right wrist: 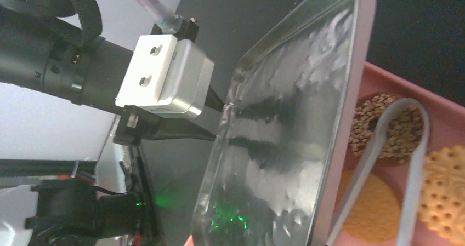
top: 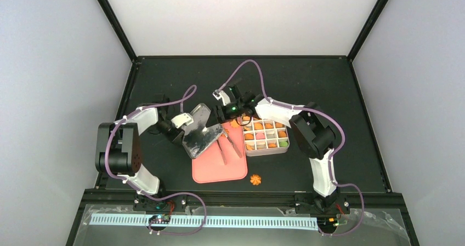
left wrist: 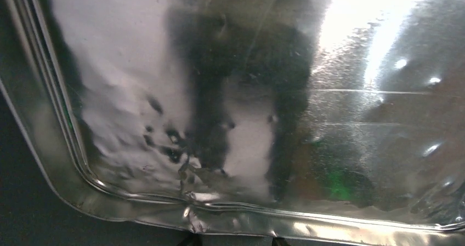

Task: Pack the cookies
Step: Pass from the left arm to the right

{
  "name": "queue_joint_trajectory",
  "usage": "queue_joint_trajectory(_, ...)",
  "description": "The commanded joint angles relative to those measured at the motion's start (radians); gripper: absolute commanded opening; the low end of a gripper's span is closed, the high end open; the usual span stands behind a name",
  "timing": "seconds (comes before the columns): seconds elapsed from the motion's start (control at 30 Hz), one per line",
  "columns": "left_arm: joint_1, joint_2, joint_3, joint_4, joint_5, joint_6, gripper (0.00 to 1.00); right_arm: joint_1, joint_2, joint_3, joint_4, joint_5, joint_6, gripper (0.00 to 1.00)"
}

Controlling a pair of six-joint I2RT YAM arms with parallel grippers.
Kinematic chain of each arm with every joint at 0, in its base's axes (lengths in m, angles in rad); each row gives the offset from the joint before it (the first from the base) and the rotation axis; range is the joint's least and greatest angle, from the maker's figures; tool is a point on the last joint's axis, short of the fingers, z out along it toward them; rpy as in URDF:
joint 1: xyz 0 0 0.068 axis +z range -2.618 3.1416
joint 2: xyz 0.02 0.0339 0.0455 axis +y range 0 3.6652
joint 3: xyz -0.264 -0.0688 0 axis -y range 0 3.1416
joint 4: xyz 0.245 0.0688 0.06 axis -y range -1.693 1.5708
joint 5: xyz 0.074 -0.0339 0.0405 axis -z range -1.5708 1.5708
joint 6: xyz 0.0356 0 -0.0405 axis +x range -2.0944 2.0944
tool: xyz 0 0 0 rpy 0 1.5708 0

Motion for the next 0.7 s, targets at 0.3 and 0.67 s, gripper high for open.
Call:
queue_joint_trajectory(0.3,-0.013,-0.04,0.012,0.022,0.027,0.007,0.35,0.006,-0.072,-0.017,-0.005,0.046,0.038,0.09)
queue_joint_trajectory(0.67,0.023,-0.205,0.323,-0.223,-0.006,0.009,0.74,-0.004,-0.407,0.04,-0.199,0.384,-0.202,0.01)
